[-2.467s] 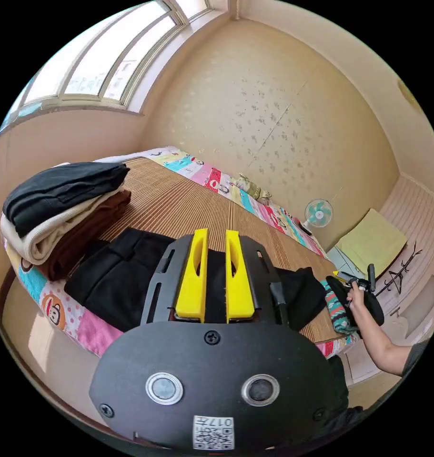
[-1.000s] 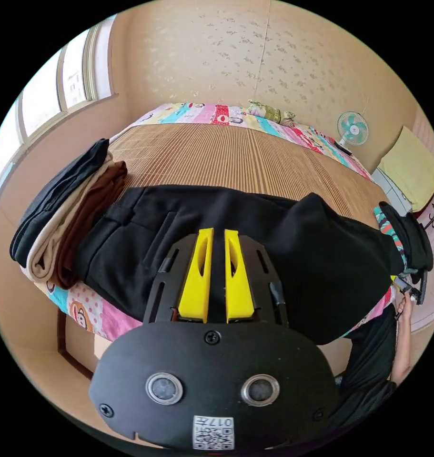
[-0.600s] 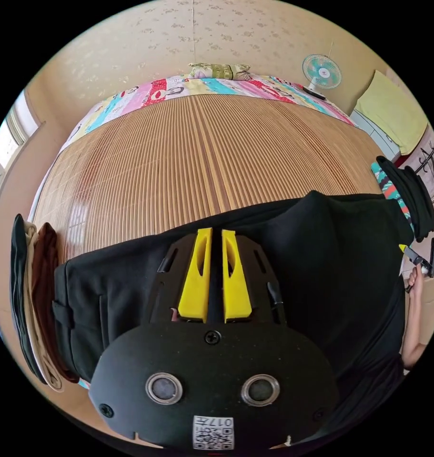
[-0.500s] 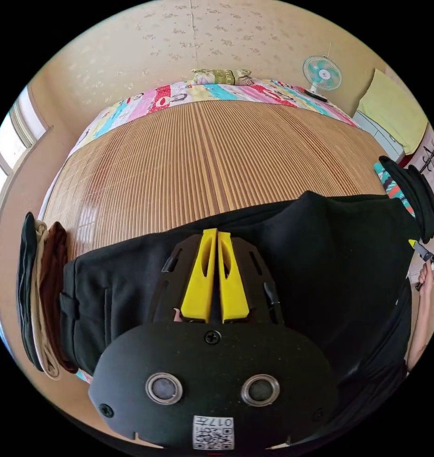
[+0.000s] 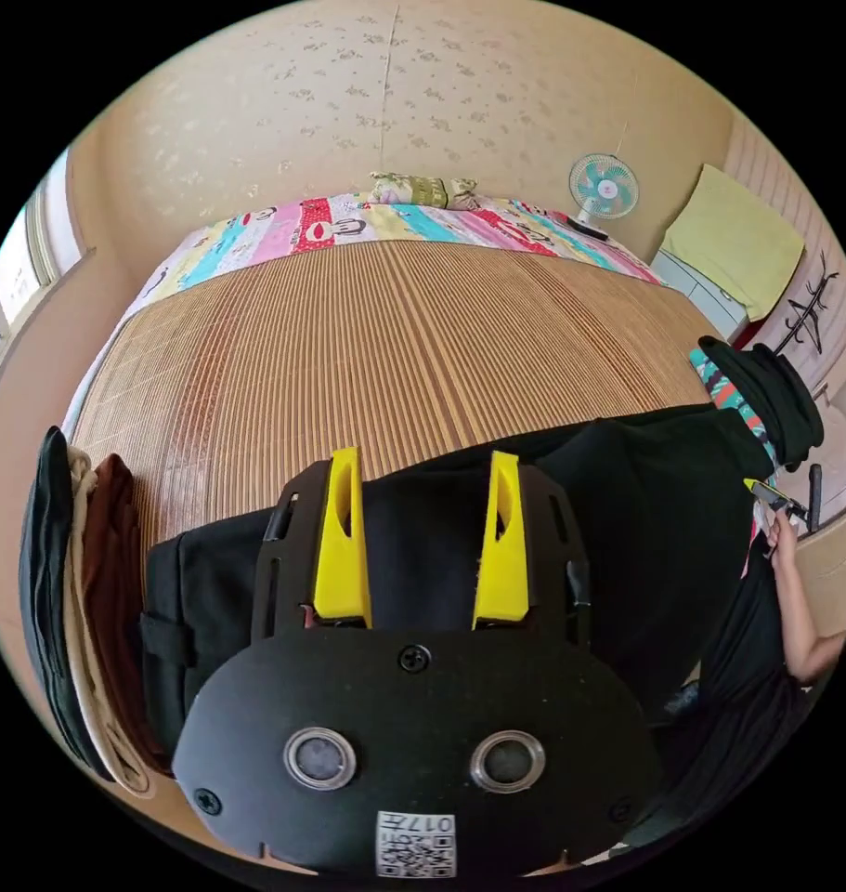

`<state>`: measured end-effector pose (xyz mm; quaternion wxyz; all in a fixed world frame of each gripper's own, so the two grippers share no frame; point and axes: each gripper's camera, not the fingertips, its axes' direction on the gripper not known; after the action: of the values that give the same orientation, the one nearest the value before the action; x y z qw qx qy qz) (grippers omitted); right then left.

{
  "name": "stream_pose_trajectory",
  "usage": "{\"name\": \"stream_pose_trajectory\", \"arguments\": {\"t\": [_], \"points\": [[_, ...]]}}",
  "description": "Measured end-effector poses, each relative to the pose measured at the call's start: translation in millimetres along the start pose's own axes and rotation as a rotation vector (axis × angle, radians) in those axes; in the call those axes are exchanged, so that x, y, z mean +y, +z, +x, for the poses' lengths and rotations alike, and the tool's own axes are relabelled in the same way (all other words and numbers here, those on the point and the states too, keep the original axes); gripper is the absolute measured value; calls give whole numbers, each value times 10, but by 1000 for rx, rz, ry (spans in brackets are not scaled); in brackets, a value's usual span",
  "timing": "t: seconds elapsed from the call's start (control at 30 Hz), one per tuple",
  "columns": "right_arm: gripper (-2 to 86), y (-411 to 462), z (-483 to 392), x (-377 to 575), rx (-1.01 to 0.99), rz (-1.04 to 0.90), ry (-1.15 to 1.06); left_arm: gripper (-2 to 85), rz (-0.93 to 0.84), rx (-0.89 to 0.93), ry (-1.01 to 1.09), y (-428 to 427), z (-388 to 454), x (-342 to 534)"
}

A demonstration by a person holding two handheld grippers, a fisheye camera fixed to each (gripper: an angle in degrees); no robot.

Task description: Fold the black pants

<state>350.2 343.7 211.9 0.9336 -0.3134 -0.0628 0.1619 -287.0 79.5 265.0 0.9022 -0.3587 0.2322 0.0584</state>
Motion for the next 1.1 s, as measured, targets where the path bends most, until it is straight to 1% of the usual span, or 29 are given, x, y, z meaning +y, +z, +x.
{"name": "stream_pose_trajectory", "arguments": {"t": [0.03, 0.07, 0.17, 0.2, 0.27, 0.3, 0.33, 0.37, 0.4, 0.47, 0.5, 0.53, 0.57, 0.6, 0.63, 0.67, 0.73, 0.77, 0.83, 0.87, 0.9, 0.93, 0.97, 1.03, 1.1], "points": [[39, 7, 19, -11, -13, -6, 9, 140, -69, -4, 65, 123, 107, 13], [39, 16, 40, -15, -28, -8, 19, 129, -93, -39, 80, 174, 158, 32], [37, 25, 71, -49, -54, -19, 47, 51, -62, -161, 130, 184, 453, 132], [36, 18, 64, -63, -54, -23, 49, 7, -49, -234, 140, 145, 564, 119], [32, -90, -43, -119, -28, 2, 24, -3, 21, -327, 143, 17, 666, 93], [30, -148, -91, -120, -19, 30, 3, -6, 101, -364, 116, -122, 653, 69], [27, -280, -193, -101, -8, 99, -41, -7, 168, -344, 62, -252, 571, 16], [25, -383, -288, -75, 2, 159, -66, -7, 188, -326, 33, -289, 525, -23], [24, -412, -322, -64, 11, 179, -65, -7, 198, -304, -11, -299, 449, -127], [23, -384, -405, -21, 65, 245, -58, -5, 180, -336, -34, -170, 432, -285], [23, -320, -407, -28, 85, 237, -53, -1, 130, -332, -37, 7, 430, -387], [24, -87, -386, -86, 118, 162, -52, 7, 60, -307, -44, 203, 415, -471], [24, 270, -321, -167, 123, 6, -47, 12, 32, -301, -53, 281, 406, -500], [25, 351, -285, -167, 110, -2, -41, 34, 34, -289, -63, 320, 405, -519], [26, 280, -212, -125, 61, 62, -17, 50, 80, -288, -101, 210, 397, -504], [27, 280, -153, -149, 25, 40, -2, 55, 105, -283, -132, 129, 381, -484], [28, 266, -118, -174, -2, 27, -7, 83, 261, -265, -287, -367, 285, -200], [29, 271, -114, -173, -7, 30, -15, 85, 309, -273, -333, -510, 258, -75], [29, 275, -126, -170, -7, 36, -30, 92, 450, -368, -538, -983, 140, 499], [30, 275, -135, -178, -5, 35, -30, 94, 463, -402, -589, -1064, 98, 636], [30, 275, -140, -183, -5, 35, -28, 104, 462, -458, -695, -1179, -21, 876], [30, 276, -153, -190, -1, 37, -23, 119, 438, -471, -792, -1229, -190, 1060], [30, 279, -170, -190, 5, 43, -21, 128, 421, -456, -834, -1230, -291, 1129], [30, 279, -194, -184, 13, 54, -18, 155, 329, -351, -932, -1135, -694, 1222], [30, 274, -209, -192, 17, 58, -13, 153, 251, -306, -938, -1028, -916, 1132]]}}
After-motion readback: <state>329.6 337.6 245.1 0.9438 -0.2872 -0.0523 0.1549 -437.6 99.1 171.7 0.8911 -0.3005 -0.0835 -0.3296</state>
